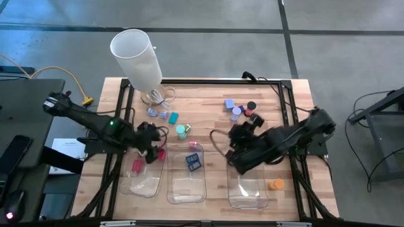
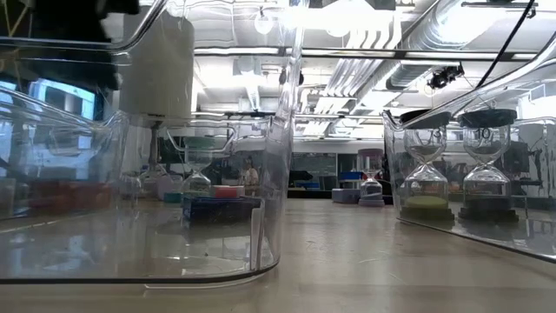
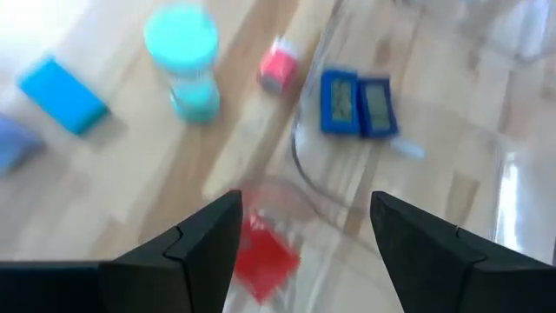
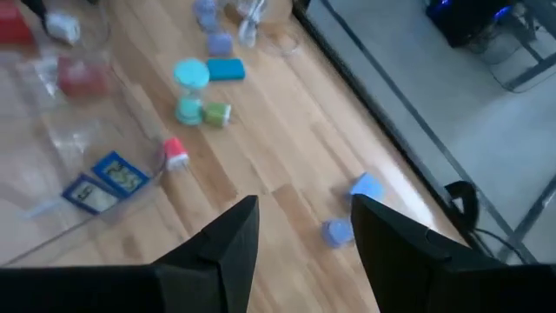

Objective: Pick & Place Office items
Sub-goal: Put the yellow hourglass into the right bin

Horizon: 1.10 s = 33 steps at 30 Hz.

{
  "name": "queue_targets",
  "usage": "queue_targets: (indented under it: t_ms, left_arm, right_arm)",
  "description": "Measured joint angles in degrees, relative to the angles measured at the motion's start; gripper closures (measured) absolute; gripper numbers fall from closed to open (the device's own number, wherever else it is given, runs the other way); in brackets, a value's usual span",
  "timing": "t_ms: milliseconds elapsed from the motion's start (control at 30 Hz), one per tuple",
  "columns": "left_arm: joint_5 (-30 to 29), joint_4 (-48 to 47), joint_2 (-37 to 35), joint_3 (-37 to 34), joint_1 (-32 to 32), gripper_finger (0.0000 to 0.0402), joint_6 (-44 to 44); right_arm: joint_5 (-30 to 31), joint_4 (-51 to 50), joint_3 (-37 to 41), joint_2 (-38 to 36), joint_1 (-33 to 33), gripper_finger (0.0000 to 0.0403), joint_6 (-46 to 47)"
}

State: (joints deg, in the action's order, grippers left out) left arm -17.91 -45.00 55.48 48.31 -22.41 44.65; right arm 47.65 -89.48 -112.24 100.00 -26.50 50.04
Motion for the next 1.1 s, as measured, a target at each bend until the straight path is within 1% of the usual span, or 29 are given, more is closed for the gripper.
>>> queue_targets:
  t_ms: [67,200,300,400,433,467,567,633,700,733,800,967,1100]
  left_arm:
    - [0.0,0.8,-0.9,0.0,2.2,0.0155,-2.1]
    - [0.0,0.7,-1.7,0.0,6.4,0.0155,-6.3]
    - [0.0,0.7,-1.7,0.0,9.5,0.0155,-9.0]
    - [0.0,0.7,-1.2,0.0,12.0,0.0155,-12.0]
    - [0.0,0.7,-1.1,0.0,12.8,0.0155,-12.8]
    - [0.0,1.0,-0.9,0.0,13.4,0.0155,-13.5]
    - [0.0,1.2,-0.7,-0.1,14.9,0.0155,-15.3]
    - [0.0,2.6,-0.6,-0.1,15.7,0.0155,-17.3]
    - [0.1,4.0,-0.4,-0.1,16.4,0.0155,-19.3]
    - [0.1,4.8,-0.4,-0.1,16.7,0.0155,-20.4]
    - [0.1,7.3,-0.3,-0.1,17.0,0.0155,-22.1]
    - [0.2,11.5,0.0,-0.1,17.1,0.0155,-24.5]
    - [0.2,14.9,0.4,-0.1,17.1,0.0155,-24.9]
  right_arm:
    - [0.4,-0.5,-0.1,-1.9,1.1,0.0229,-1.0]
    - [-1.9,-0.4,0.0,-5.4,4.3,0.0225,-5.4]
    - [-4.6,-0.3,0.5,-8.3,8.4,0.0206,-7.4]
    - [-9.4,-0.6,1.8,-9.8,13.1,0.0174,-8.6]
    - [-12.2,-0.5,2.7,-10.4,14.7,0.0163,-8.8]
    - [-16.3,-0.5,3.9,-11.1,16.0,0.0152,-9.2]
    - [-30.9,-0.6,6.7,-11.7,18.6,0.0124,-9.1]
    - [-40.4,-0.5,8.8,-12.6,18.9,0.0112,-7.6]
    - [-47.9,-0.6,10.7,-13.3,18.5,0.0104,-6.1]
    - [-50.6,-0.5,11.5,-13.4,17.9,0.0102,-5.1]
    - [-53.9,-0.6,13.3,-13.9,15.7,0.0101,-1.6]
    - [-57.2,-0.6,16.2,-14.7,7.4,0.0104,11.4]
    - [-54.8,-0.4,17.2,-14.5,-2.5,0.0104,21.9]
